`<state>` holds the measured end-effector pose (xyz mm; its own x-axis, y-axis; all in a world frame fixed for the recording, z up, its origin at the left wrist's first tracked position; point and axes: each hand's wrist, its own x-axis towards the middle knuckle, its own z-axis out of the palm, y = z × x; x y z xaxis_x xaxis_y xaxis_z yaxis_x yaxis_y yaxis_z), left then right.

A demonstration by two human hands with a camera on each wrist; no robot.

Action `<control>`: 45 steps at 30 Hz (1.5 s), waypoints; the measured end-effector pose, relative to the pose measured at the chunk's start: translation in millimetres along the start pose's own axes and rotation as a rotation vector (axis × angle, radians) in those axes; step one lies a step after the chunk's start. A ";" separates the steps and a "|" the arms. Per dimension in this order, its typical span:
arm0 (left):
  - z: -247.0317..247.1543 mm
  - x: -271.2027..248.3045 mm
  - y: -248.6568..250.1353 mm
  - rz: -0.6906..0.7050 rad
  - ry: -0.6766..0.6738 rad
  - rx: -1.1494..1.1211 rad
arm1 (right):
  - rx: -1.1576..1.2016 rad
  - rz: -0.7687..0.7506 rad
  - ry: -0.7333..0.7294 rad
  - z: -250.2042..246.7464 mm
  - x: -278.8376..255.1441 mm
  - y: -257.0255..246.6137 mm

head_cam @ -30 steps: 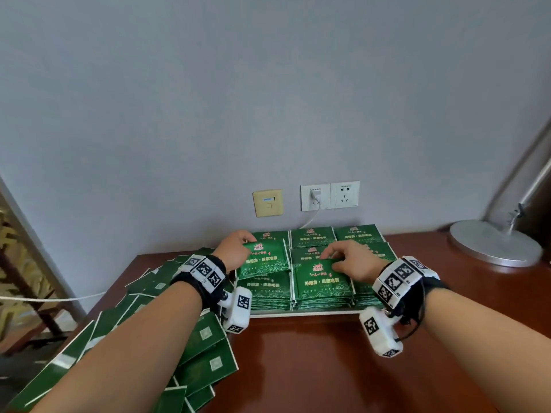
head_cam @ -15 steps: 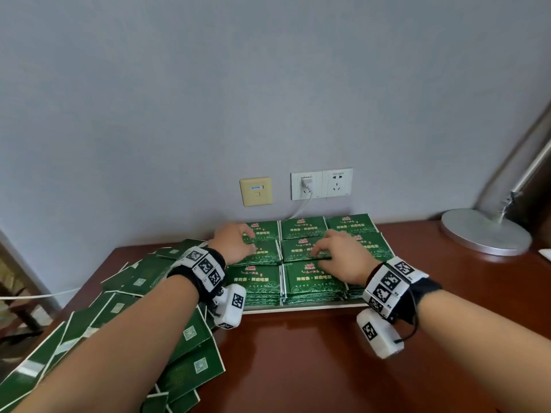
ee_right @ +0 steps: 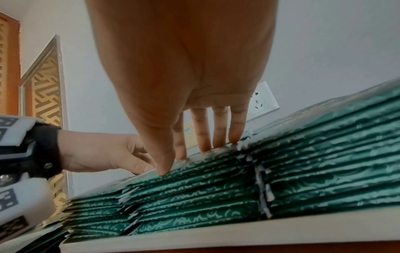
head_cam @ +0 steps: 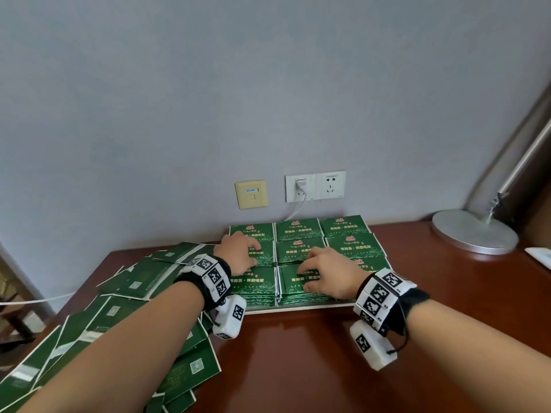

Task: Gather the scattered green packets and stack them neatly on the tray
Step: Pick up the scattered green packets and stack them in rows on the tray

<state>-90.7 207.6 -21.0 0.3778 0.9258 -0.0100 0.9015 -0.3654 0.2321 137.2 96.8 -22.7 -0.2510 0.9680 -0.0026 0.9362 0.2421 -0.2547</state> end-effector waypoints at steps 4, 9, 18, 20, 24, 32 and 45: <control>-3.3 -6.3 0.0 0.016 0.030 -0.019 | 0.036 0.014 0.019 0.7 -2.9 -2.1; -17.3 -26.6 1.3 0.013 0.086 -0.054 | 0.104 0.065 0.107 -11.4 -13.6 -12.0; -45.7 -114.9 -9.4 0.058 0.115 -0.125 | 0.047 0.032 0.142 -25.7 -40.2 -74.7; -51.3 -135.6 -17.0 0.041 0.100 -0.159 | 0.053 0.011 0.134 -24.1 -45.0 -93.1; -58.1 -183.1 -39.2 -0.006 0.070 -0.160 | 0.054 -0.052 0.102 -11.0 -55.7 -136.3; -48.4 -264.5 -98.7 -0.109 0.067 -0.198 | 0.051 -0.164 -0.044 29.3 -55.0 -214.1; -34.4 -332.5 -182.3 -0.304 0.147 -0.188 | 0.181 -0.070 -0.036 80.3 -13.4 -279.0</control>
<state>-388.0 -30.3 -26.6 0.0524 0.9982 0.0308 0.9080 -0.0604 0.4146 -140.4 10.9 -29.3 -0.3256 0.9454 -0.0129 0.8577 0.2896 -0.4248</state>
